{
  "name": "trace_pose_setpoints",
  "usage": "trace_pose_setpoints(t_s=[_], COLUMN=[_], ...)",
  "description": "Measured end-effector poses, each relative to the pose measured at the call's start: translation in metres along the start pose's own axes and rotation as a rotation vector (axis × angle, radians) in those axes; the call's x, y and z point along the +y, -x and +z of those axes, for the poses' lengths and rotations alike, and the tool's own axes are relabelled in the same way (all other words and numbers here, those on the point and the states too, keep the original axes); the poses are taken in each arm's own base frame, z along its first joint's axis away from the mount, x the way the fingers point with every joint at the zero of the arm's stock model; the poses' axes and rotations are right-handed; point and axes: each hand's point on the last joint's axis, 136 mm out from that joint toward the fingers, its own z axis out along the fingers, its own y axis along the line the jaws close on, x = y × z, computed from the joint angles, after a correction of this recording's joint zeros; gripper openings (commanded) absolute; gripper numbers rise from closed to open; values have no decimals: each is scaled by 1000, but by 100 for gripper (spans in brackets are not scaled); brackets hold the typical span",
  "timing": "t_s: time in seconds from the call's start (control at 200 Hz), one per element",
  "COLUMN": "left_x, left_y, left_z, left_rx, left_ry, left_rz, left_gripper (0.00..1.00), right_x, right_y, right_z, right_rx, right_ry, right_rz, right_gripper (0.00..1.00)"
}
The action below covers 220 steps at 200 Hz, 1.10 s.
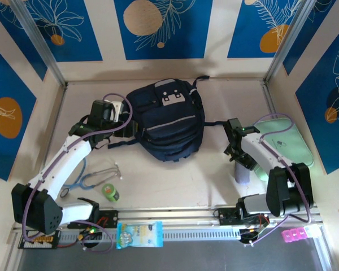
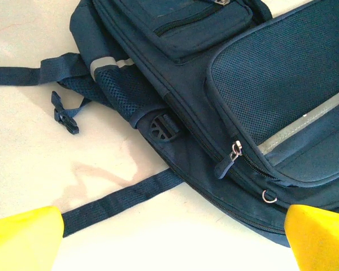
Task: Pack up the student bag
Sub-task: Rotate the glasses case at the middle-right of the table.
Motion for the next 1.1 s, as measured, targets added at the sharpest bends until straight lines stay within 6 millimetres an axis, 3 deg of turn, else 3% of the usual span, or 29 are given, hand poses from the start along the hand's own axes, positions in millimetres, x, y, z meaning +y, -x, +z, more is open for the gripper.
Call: trace_pose_setpoints(t_s=[0.25,0.535,0.71,0.945,1.1], left_x=[0,-1,0,0,-1], left_y=[2,3,3,1,-1], left_z=[0,0,0,4,6], left_rx=[-9,-14,-14,0,10], left_ry=[-2,-2,-2,-4,-10], left_rz=[15,29,29,28,28], left_gripper=[100,100,100,100,100], right_x=[9,4,18,64,67], right_y=[-3,-11,-22,-48,-49], right_z=[16,32,22,1,-3], right_rx=[52,94,87,119,128], right_ry=[8,-69,-50,56,65], right_rz=[-17,-37,-94,-144,-120], right_gripper=[90,90,90,90,90])
